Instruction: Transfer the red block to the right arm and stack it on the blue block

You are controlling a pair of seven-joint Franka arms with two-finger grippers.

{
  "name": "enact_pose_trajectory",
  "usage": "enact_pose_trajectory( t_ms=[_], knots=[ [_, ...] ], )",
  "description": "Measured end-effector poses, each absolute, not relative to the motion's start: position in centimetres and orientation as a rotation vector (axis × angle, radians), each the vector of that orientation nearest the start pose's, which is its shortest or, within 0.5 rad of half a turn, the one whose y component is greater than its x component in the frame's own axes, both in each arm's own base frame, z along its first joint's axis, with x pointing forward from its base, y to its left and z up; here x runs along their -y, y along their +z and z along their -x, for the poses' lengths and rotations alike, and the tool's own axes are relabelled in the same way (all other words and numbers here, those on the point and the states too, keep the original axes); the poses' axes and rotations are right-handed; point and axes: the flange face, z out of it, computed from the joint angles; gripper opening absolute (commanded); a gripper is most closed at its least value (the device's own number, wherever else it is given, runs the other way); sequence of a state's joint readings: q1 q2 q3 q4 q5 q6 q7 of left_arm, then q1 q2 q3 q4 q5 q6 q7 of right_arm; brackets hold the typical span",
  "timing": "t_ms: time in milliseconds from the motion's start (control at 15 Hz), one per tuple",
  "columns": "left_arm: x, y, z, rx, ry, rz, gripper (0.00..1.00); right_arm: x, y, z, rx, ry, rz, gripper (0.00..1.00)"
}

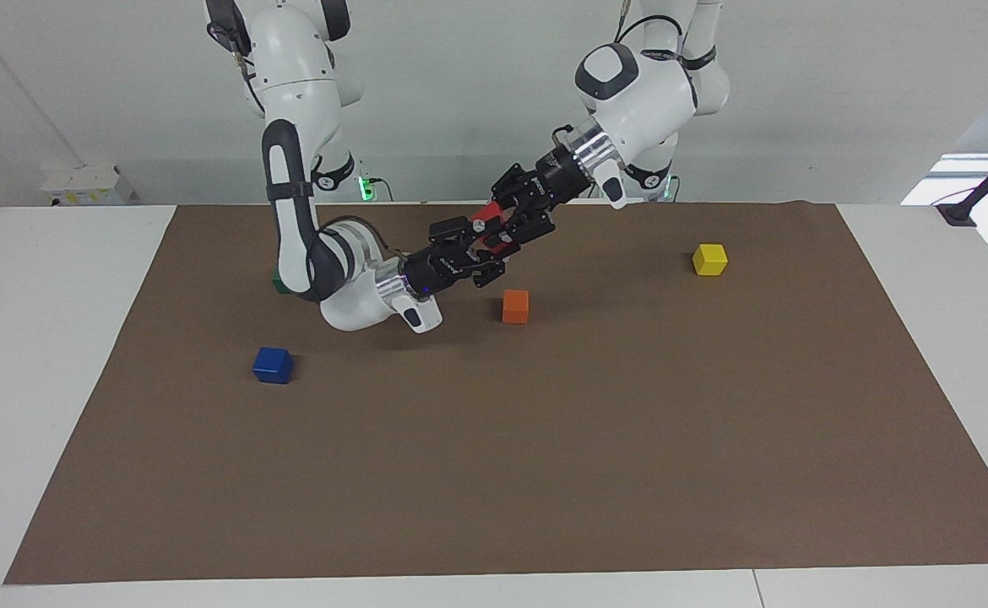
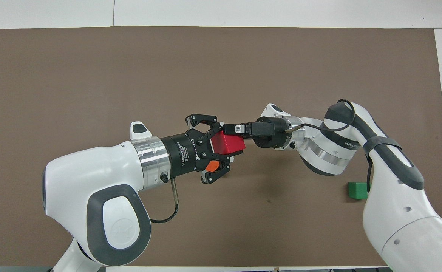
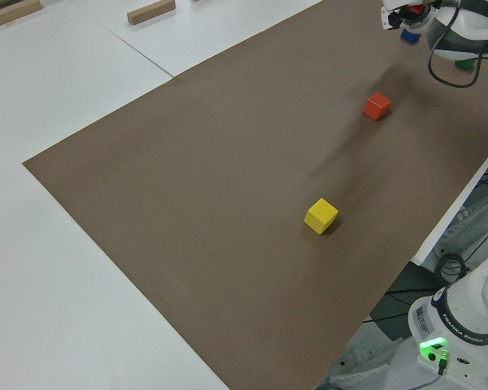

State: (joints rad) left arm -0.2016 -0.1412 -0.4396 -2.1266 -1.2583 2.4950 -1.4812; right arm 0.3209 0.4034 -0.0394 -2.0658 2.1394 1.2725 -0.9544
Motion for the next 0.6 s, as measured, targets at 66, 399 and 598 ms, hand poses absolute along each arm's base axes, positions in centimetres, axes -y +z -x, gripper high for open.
enact_pose_trajectory(
  t_ms=[66,399,598],
  knots=[
    [33.1,51.7,-44.1,-1.664,-0.706,-1.468,1.0,-27.1,34.3,-53.7,0.044,-0.044,1.005,0.0],
    [31.8,51.7,-44.9,-1.661,-0.73,-1.472,1.0,-28.2,34.5,-53.9,0.031,-0.049,1.019,0.0],
    [31.6,51.7,-45.0,-1.66,-0.732,-1.472,1.0,-28.3,34.5,-53.9,0.03,-0.051,1.021,0.0]
  ],
)
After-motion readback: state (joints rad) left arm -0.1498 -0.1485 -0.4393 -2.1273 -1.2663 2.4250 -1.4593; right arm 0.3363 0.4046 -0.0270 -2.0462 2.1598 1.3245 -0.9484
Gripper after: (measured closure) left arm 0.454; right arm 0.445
